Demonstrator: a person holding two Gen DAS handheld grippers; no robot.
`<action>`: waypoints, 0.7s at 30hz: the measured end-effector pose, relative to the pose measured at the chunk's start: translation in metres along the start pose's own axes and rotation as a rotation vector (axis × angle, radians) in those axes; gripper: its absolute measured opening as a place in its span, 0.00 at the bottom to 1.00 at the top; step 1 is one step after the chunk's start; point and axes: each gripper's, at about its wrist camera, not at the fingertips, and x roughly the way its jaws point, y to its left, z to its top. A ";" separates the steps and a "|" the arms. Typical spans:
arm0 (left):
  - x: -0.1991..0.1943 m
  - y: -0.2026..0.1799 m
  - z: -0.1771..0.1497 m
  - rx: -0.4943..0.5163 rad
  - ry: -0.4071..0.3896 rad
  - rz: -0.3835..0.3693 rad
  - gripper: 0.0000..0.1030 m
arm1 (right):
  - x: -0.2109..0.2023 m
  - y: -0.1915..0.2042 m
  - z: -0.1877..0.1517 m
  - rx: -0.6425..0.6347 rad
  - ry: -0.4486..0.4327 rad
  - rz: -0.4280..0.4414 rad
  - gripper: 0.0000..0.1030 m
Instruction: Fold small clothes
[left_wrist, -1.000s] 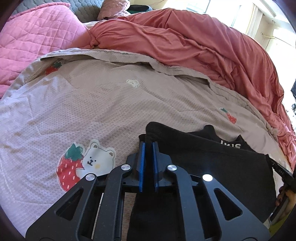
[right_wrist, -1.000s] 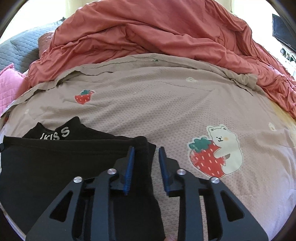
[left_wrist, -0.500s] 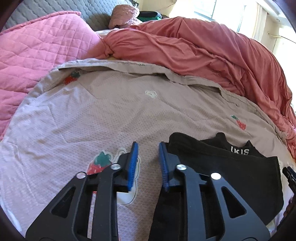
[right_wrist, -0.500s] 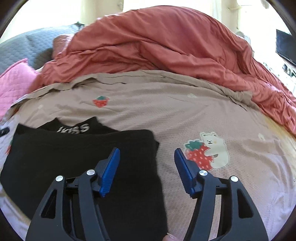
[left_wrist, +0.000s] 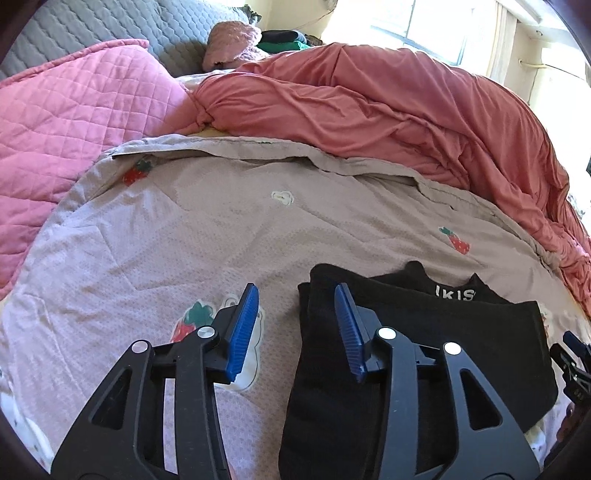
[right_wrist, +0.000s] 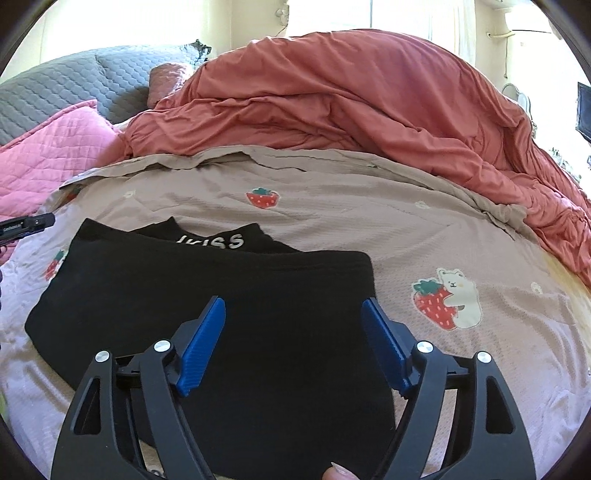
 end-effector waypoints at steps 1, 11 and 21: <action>-0.001 -0.001 -0.001 -0.001 0.000 -0.004 0.34 | 0.000 0.001 -0.001 0.005 0.001 0.003 0.76; 0.015 -0.034 -0.029 -0.003 0.145 -0.079 0.44 | 0.017 0.005 -0.021 0.041 0.114 0.028 0.76; 0.052 -0.040 -0.054 0.027 0.250 -0.015 0.51 | 0.037 -0.026 -0.045 0.174 0.237 0.019 0.76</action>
